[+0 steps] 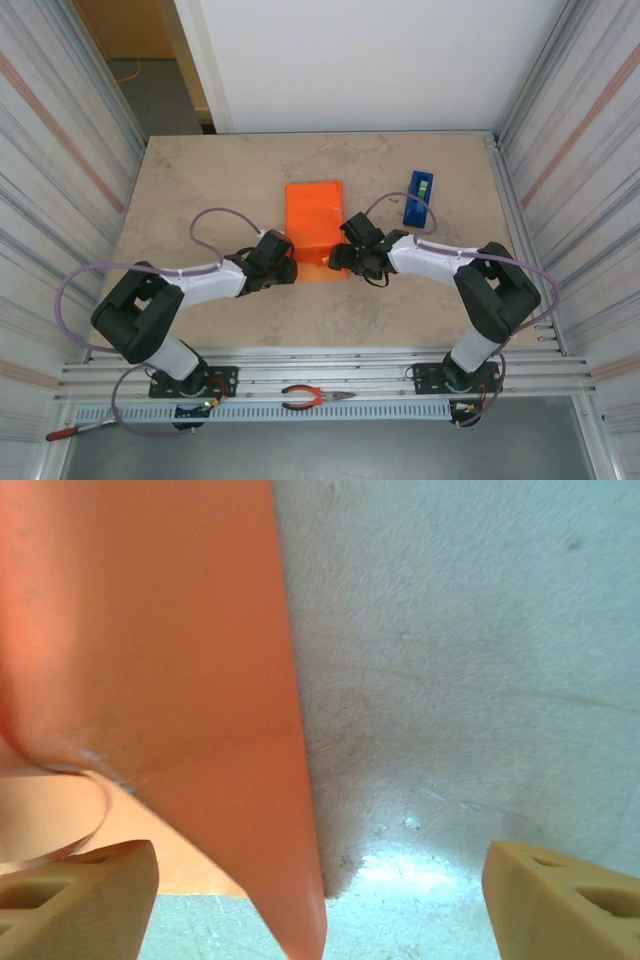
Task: Wrap the gift box in paper
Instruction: Fold the third fold of the wrapping paper on the gift box.
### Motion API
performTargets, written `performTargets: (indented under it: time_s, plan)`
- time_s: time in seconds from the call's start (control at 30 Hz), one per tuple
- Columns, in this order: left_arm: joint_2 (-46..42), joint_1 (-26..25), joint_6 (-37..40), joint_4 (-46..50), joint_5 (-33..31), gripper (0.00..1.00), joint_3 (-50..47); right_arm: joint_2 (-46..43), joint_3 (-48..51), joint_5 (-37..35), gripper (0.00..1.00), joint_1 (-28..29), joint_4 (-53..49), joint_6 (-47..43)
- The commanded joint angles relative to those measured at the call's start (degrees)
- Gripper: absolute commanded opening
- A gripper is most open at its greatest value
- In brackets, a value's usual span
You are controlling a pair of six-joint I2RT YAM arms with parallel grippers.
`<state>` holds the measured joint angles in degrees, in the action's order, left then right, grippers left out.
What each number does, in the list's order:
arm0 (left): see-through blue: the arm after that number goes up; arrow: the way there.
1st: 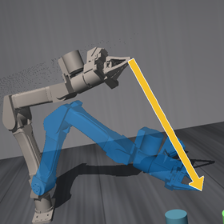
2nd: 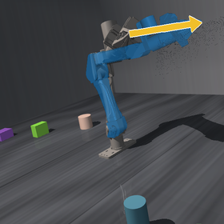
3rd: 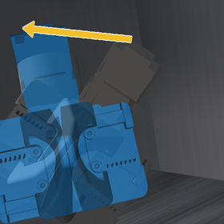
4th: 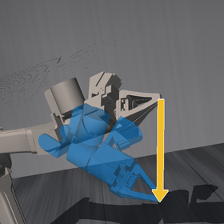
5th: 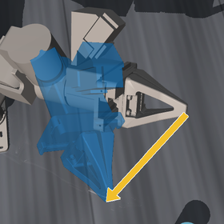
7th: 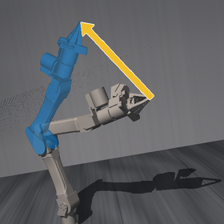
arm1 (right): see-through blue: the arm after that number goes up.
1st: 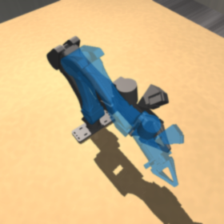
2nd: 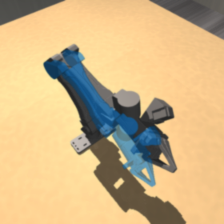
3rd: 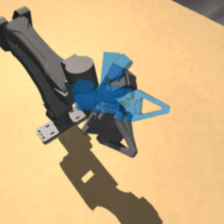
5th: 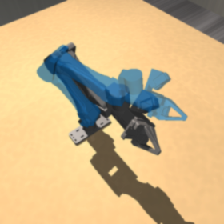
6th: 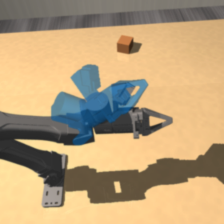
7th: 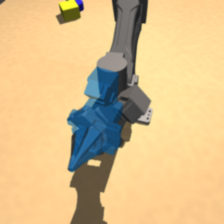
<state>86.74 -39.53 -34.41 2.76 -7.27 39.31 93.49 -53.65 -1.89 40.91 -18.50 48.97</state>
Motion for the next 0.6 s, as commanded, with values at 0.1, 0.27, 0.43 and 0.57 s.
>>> performTargets:
  time_s: [0.1, 0.27, 0.43, 0.57]
  plan:
    - [-5.1, -0.5, 3.2, 0.5, -0.6, 0.70, 1.4, -4.3, -0.4, -6.3, 0.98, 1.2, -5.6, -2.0]
    - [-6.4, -0.5, 3.0, 1.7, -3.5, 0.99, 1.6, -5.4, -0.4, -8.4, 0.98, 1.8, -7.5, -3.8]
    - [-6.9, -0.4, 3.7, -0.7, -5.7, 0.99, 0.9, -7.0, 0.7, -2.9, 0.98, -0.3, -7.7, -2.1]
    - [-6.8, -0.3, 5.5, -6.5, -5.8, 0.99, -1.3, -8.9, 2.1, -5.8, 0.98, -0.8, -5.8, -1.6]
